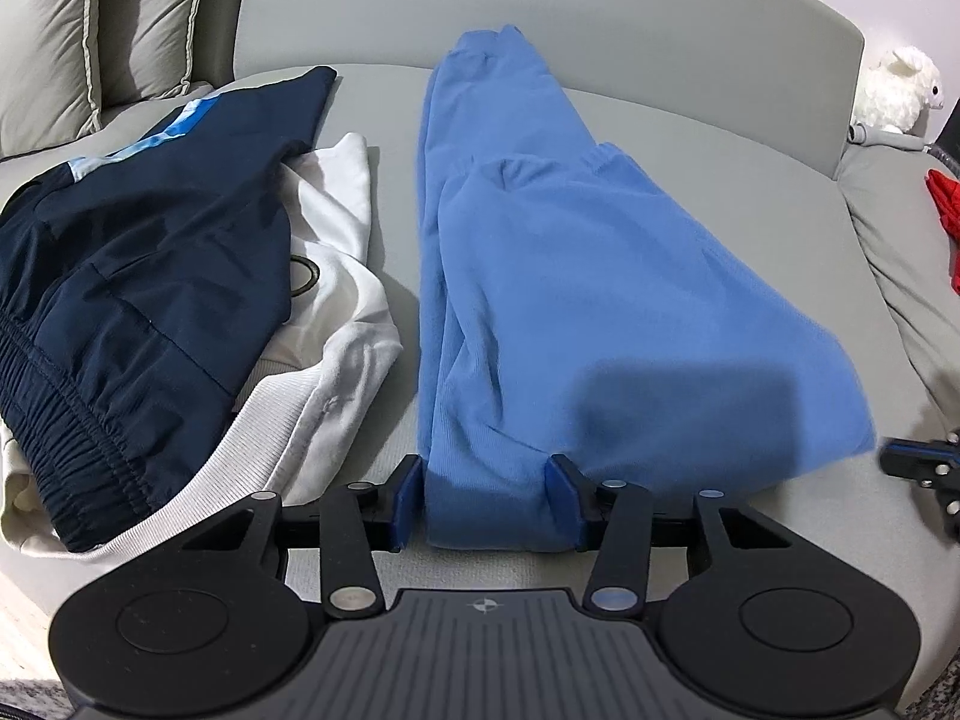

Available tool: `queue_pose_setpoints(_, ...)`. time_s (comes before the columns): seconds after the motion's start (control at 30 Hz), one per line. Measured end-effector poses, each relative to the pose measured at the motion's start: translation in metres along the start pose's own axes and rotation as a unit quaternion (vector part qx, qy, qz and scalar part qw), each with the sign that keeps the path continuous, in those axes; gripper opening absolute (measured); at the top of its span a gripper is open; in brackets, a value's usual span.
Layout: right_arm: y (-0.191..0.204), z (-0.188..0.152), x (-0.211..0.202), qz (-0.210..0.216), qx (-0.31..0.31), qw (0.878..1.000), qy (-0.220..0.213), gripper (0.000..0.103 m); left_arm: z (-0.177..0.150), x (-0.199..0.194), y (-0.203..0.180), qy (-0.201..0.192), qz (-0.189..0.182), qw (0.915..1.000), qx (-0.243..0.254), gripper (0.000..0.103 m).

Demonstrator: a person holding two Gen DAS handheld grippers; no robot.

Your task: Fold clothes

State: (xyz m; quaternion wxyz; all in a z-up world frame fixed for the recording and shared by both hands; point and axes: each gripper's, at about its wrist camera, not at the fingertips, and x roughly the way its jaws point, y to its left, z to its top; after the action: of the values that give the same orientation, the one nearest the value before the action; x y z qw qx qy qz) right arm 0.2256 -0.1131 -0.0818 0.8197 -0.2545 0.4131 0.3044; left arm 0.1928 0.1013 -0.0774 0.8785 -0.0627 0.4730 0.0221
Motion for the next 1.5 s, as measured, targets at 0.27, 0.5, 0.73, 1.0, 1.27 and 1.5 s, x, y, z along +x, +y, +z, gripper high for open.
queue_pose_setpoints(0.27, -0.060, -0.032, -0.032, 0.100, 0.295, 0.949, -0.058, 0.068, -0.010, -0.039, 0.024, 0.003, -0.039, 0.9916, -0.123, 0.068)
queue_pose_setpoints(0.5, -0.061, -0.051, -0.002, 0.201, 0.514, 0.832, -0.055, 0.077, -0.012, -0.027, 0.044, 0.018, -0.059, 0.9696, -0.237, 0.070)
queue_pose_setpoints(0.73, -0.060, -0.060, 0.010, 0.218, 0.615, 0.753, -0.083, 0.079, -0.004, -0.003, 0.040, 0.039, -0.104, 0.9476, -0.300, 0.071)
queue_pose_setpoints(1.0, -0.040, -0.028, 0.037, 0.195, 0.599, 0.772, -0.081, 0.066, -0.003, 0.001, 0.044, 0.024, -0.082, 0.9521, -0.293, 0.030)
queue_pose_setpoints(1.27, -0.034, -0.020, 0.019, 0.159, 0.554, 0.812, -0.089, 0.023, 0.002, -0.029, 0.027, 0.035, -0.081, 0.9607, -0.263, 0.014)
queue_pose_setpoints(1.5, -0.052, -0.034, -0.027, 0.122, 0.533, 0.834, -0.074, 0.023, -0.019, -0.060, -0.026, 0.065, -0.084, 0.9650, -0.240, 0.015)
